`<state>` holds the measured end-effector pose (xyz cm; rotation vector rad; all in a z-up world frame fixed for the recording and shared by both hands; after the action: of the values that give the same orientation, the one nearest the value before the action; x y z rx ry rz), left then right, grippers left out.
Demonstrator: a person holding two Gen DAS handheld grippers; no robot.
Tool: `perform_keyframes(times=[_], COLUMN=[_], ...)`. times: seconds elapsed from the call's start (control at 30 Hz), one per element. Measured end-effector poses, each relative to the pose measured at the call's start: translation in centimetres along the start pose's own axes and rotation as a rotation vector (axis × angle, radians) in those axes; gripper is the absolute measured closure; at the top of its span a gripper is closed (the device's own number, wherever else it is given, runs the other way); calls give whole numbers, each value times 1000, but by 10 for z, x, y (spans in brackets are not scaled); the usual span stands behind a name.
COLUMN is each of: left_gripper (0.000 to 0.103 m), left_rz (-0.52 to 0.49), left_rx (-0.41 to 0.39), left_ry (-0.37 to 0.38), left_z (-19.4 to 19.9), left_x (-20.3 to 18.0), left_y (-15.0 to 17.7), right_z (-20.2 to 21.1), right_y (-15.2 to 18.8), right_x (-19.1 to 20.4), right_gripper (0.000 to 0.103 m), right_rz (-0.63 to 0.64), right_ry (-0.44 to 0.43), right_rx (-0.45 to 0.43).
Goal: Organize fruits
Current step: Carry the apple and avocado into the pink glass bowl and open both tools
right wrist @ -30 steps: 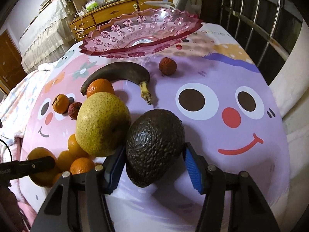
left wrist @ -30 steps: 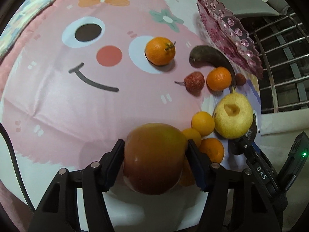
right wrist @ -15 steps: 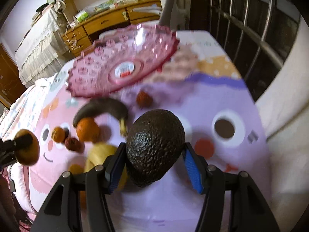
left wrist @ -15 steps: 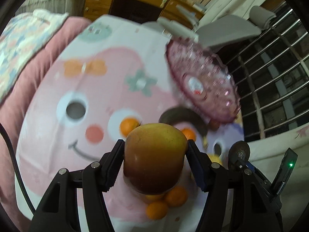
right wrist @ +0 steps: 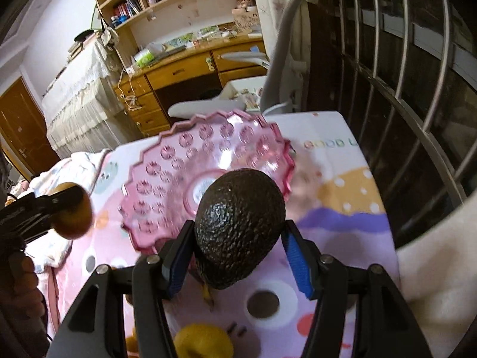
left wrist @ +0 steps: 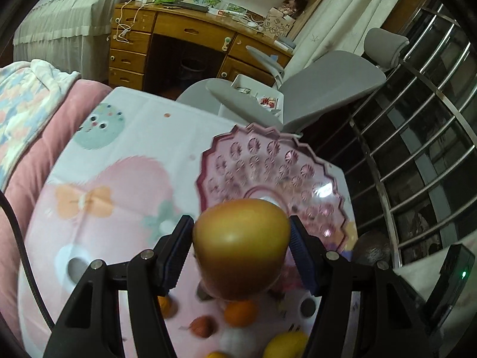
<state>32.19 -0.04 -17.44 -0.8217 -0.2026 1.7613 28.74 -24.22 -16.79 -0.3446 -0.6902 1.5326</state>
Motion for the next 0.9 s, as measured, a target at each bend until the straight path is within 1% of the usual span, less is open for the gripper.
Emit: perform_keyframes(times=[0.17,0.2,0.27,0.37,0.4,0.47,0.57,0.67,0.77,0.9], left_gripper=[42,46,55,55,55,55,55,55,55,55], left_rz=[-31,-34,-43,-66,-68,-56,-63,-62,-54,-52], left_rx=[20,22,9,-6,5,16,26,40,29,32], left_ry=[-12,-17,6,-8,-22,-12,-25,-34,-34,-45], left_z=[-30,-35,-43,-52,-57,-64,-69,-72,-70,-69], left_x=[-18,-21,-27,-34,-35,-36,-38,-38,-37,-37], left_y=[-5,-6,-9,-10,-9,-9,-7,-5,-3,-1], right_z=[-25,-30,-40,-52,-56,-64,-73,-78,-81,-70], right_y=[-10,-11,-11,-8,-8,-7,-4,-3,-3,-12], right_x=[11,13,16,19,18,17,16,12,11,16], right_gripper=[44,44,44,44,44,44,44,44,44,43], right_rz=[23,27,35,63,63,58,71,49,50,84], right_ry=[-52,-57,-66,-45,-44,-48,-29,-36,-37,-64], right_rx=[11,18,39,57,64,80,95,118,116,53])
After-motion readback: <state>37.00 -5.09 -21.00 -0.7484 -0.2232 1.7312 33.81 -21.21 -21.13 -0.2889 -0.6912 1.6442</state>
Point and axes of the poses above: each gripper's, at about its wrist camera, not at the fingertips, and z roughly against the way its jaws point, x to its left, y to its underside, the point moved 5 cm from there along -z, roughly the way its jaws point
